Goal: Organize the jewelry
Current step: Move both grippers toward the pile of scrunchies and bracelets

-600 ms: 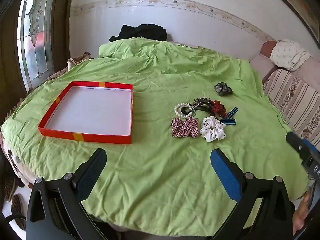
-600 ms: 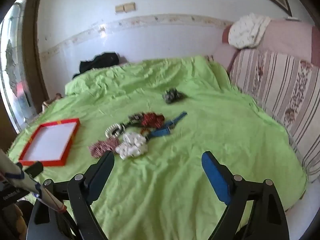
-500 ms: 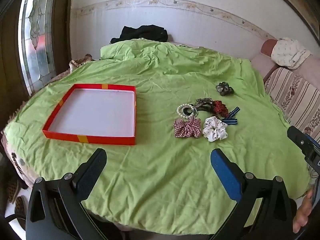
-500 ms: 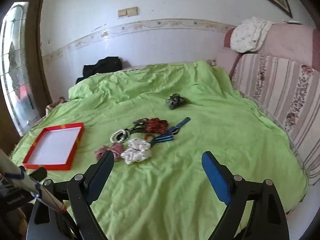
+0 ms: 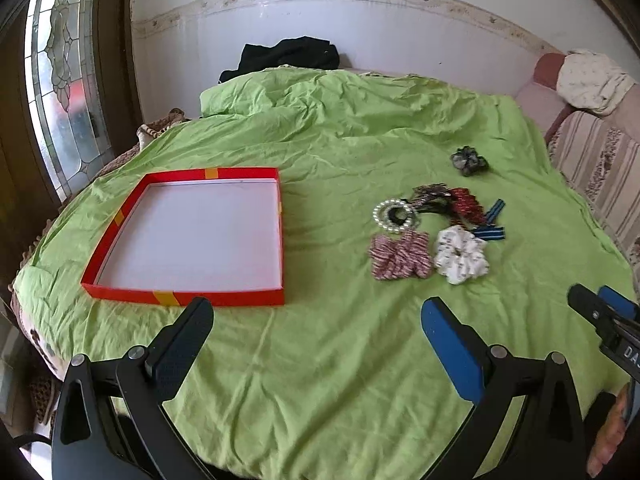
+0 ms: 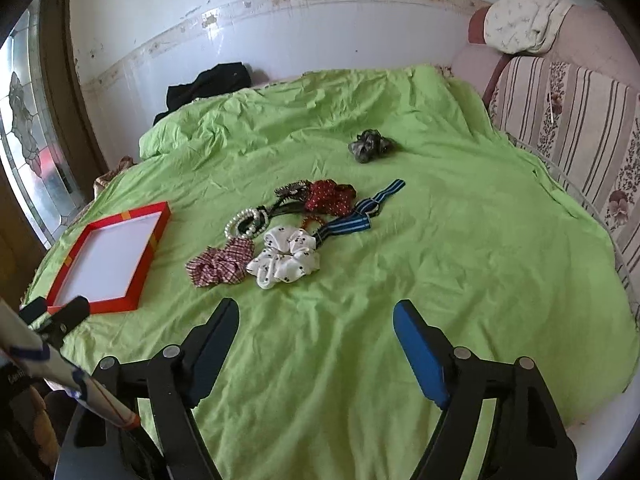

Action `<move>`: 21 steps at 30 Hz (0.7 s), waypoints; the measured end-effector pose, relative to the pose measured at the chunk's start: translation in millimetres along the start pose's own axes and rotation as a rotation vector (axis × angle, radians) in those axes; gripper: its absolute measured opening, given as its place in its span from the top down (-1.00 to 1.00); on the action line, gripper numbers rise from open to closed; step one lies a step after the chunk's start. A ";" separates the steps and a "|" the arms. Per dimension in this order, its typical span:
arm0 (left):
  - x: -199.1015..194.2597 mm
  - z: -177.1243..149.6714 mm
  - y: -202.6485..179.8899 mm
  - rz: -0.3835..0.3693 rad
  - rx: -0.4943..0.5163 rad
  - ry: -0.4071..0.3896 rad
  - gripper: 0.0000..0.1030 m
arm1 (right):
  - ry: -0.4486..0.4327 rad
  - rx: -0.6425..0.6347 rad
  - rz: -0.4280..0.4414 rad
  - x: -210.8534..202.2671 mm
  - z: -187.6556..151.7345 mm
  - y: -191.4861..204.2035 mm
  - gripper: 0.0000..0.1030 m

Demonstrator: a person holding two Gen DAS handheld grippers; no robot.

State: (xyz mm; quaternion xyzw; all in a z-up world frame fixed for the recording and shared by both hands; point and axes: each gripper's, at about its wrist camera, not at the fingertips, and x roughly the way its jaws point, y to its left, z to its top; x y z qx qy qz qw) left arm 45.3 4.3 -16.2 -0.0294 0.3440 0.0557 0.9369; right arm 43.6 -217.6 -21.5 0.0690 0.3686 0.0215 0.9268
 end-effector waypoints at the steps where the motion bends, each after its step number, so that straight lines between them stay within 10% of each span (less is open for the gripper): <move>1: 5.8 1.6 2.5 0.007 0.016 0.004 -1.00 | 0.009 0.001 -0.005 6.0 -0.4 -2.1 -0.62; 10: 101.8 23.7 19.0 0.074 0.101 0.104 -0.69 | 0.077 0.047 -0.017 43.8 -0.7 -19.4 -0.62; 15: 154.5 12.4 33.9 0.114 0.038 0.266 0.39 | 0.083 0.052 -0.037 53.0 0.5 -23.8 -0.62; 21: 145.1 -4.4 45.3 0.136 0.012 0.278 0.38 | 0.097 0.053 -0.030 62.4 1.8 -22.4 -0.62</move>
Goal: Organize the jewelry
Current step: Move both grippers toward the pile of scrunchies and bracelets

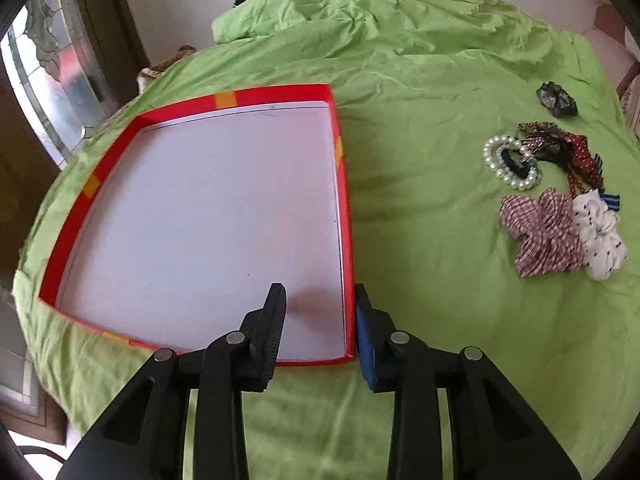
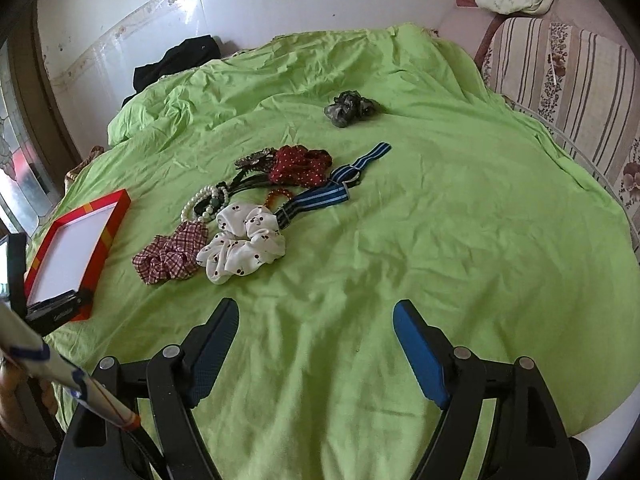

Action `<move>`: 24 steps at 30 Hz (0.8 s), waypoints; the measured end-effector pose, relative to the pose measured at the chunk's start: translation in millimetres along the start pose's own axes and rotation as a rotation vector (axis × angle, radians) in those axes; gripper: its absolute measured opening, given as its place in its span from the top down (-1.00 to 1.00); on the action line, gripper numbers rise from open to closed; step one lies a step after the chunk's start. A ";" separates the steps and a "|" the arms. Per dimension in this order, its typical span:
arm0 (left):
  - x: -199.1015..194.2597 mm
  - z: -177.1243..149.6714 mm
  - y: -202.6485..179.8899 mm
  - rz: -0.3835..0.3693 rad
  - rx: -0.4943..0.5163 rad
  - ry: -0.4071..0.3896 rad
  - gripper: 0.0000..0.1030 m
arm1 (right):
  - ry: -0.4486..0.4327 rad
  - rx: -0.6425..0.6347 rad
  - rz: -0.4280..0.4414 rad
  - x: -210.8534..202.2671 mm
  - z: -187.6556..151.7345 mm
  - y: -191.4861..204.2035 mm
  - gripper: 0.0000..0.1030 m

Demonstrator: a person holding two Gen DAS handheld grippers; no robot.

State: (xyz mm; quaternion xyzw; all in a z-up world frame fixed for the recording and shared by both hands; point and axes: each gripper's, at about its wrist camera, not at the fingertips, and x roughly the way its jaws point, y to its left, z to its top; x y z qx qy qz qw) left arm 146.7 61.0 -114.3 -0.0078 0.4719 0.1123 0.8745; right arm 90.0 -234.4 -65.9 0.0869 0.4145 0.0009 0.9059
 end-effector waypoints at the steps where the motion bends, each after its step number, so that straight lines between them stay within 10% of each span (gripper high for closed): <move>1: -2.2 -2.8 3.0 0.007 -0.002 -0.004 0.37 | 0.003 -0.003 0.006 1.7 -0.1 1.5 -0.62; 9: -45.3 -13.7 15.7 -0.030 -0.036 -0.062 0.29 | 0.019 -0.011 0.028 8.6 -3.1 8.6 -0.62; 13: -77.2 -13.4 -7.1 -0.083 -0.007 -0.126 -0.18 | 0.028 -0.004 0.032 10.0 -4.8 7.9 -0.62; 24: -88.3 -8.4 -67.2 -0.103 0.162 -0.143 -0.20 | 0.034 0.000 0.008 16.3 -2.3 -2.7 -0.62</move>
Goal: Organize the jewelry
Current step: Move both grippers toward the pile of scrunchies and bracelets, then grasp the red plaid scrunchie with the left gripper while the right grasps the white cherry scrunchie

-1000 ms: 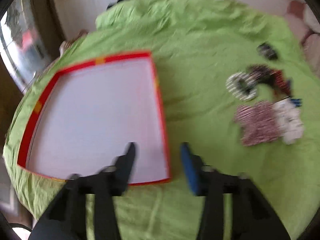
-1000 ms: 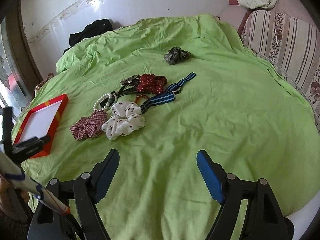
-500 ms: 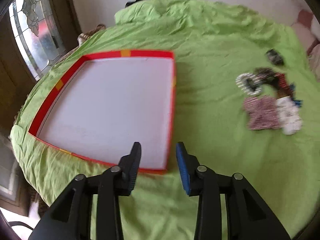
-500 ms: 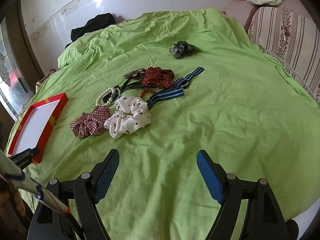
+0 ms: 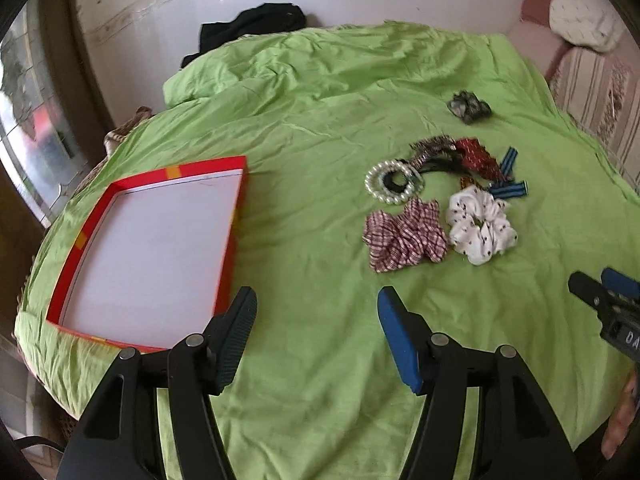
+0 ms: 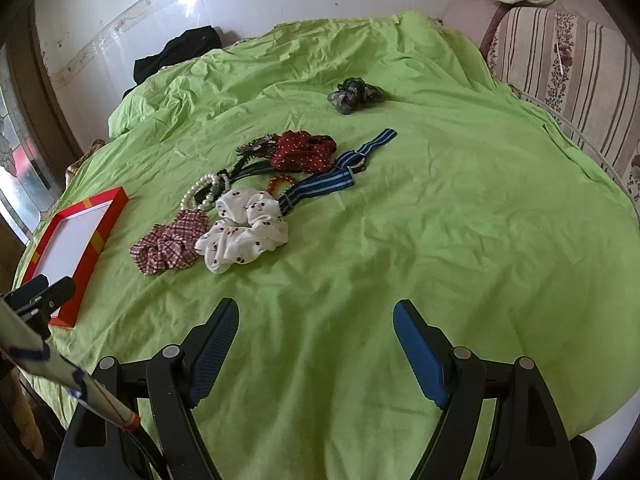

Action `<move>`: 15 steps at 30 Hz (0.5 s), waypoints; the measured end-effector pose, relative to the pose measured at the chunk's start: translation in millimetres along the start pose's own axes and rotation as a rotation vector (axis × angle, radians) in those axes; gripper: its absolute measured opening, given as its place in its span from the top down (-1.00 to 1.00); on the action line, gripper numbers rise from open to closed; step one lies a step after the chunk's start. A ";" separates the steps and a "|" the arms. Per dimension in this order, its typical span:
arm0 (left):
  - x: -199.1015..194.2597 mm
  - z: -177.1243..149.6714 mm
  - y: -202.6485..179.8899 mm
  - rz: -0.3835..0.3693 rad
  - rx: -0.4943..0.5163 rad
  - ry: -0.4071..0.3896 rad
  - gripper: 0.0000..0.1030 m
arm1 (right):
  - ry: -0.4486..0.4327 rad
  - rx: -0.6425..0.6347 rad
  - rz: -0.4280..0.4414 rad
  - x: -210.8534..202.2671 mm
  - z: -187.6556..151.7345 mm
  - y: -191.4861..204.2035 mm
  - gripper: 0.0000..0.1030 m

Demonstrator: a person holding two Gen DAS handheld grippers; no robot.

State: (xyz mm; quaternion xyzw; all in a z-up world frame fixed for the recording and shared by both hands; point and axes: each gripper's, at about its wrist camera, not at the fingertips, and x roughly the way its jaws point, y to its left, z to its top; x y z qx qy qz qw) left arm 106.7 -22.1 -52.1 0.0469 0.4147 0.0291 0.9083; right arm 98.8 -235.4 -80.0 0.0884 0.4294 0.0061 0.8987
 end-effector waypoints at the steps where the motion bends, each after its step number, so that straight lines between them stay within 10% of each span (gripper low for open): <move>1: 3.5 0.8 -2.9 0.002 0.012 0.005 -0.20 | 0.007 -0.003 0.003 4.2 2.4 -0.2 -0.62; 15: 67.0 19.5 -12.2 -0.067 0.028 0.094 -0.20 | 0.019 -0.005 0.085 51.2 51.6 9.1 -0.49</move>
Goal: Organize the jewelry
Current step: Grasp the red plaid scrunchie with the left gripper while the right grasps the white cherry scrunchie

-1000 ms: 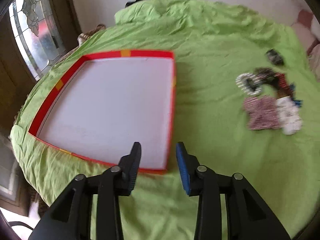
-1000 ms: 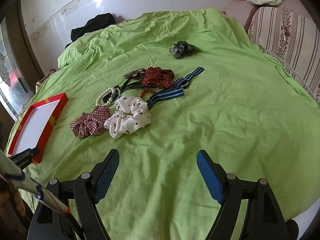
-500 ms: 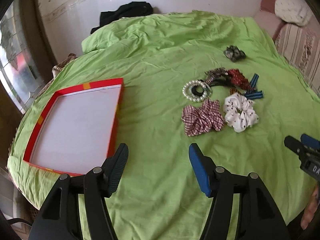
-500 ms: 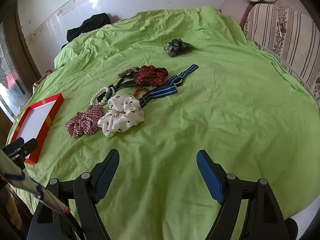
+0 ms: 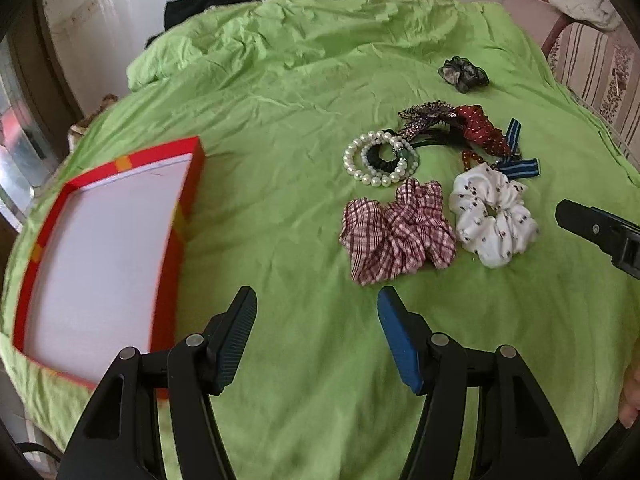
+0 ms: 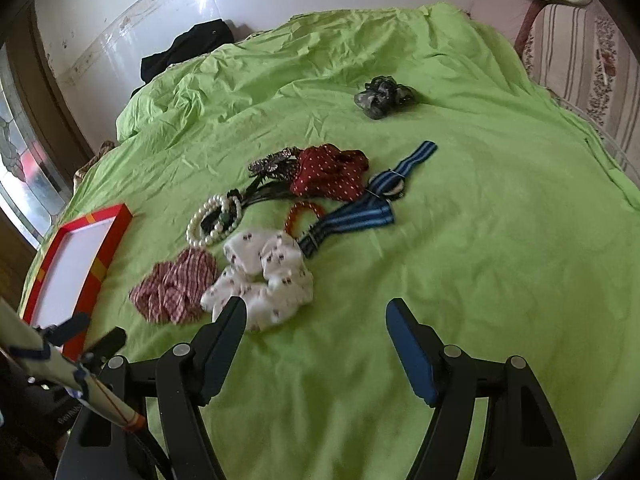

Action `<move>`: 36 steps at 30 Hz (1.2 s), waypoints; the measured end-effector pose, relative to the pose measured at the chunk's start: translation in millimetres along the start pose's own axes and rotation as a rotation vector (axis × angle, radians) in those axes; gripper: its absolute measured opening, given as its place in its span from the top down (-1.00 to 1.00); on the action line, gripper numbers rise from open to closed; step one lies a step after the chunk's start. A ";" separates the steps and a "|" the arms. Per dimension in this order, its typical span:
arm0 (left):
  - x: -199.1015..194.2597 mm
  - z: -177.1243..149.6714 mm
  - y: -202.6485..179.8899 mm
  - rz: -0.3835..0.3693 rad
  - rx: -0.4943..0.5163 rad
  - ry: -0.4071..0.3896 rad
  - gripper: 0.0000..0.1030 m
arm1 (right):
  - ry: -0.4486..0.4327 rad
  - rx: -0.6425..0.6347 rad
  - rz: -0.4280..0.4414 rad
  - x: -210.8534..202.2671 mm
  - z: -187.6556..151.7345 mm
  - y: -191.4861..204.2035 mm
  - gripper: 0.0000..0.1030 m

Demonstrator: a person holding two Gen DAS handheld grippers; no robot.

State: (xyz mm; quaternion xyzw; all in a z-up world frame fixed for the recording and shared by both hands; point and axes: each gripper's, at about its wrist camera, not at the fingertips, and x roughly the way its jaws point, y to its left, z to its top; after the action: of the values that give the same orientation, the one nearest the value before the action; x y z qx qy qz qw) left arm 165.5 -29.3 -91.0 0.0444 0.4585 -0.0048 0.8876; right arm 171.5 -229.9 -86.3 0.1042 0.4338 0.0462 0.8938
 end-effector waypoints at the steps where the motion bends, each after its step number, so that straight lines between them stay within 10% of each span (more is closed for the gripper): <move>1: 5.0 3.5 0.9 -0.016 -0.008 0.004 -0.20 | 0.002 0.001 -0.002 4.3 2.1 -0.7 -0.49; 24: 31.1 33.0 2.5 -0.537 -0.099 -0.038 -0.32 | 0.095 0.035 0.041 56.5 5.9 -2.3 -0.09; 31: 45.7 38.5 -4.3 -0.506 -0.106 0.012 -0.40 | 0.092 0.011 0.026 57.9 3.8 2.7 -0.01; 32: 51.3 39.7 -5.9 -0.493 -0.108 0.032 -0.17 | 0.093 0.002 0.028 58.0 3.2 3.9 0.26; 33: 57.1 39.9 -7.7 -0.479 -0.112 0.059 0.49 | 0.097 -0.006 0.034 58.3 2.6 5.2 0.66; 36: 54.5 36.9 -9.3 -0.444 -0.117 0.085 0.74 | 0.094 -0.009 0.053 50.3 1.9 8.6 0.84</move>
State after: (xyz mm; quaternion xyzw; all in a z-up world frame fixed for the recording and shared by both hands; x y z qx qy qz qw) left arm 226.6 -39.9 -114.9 -0.1090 0.4934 -0.1712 0.8458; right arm 204.3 -213.1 -121.7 0.1094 0.4722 0.0768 0.8713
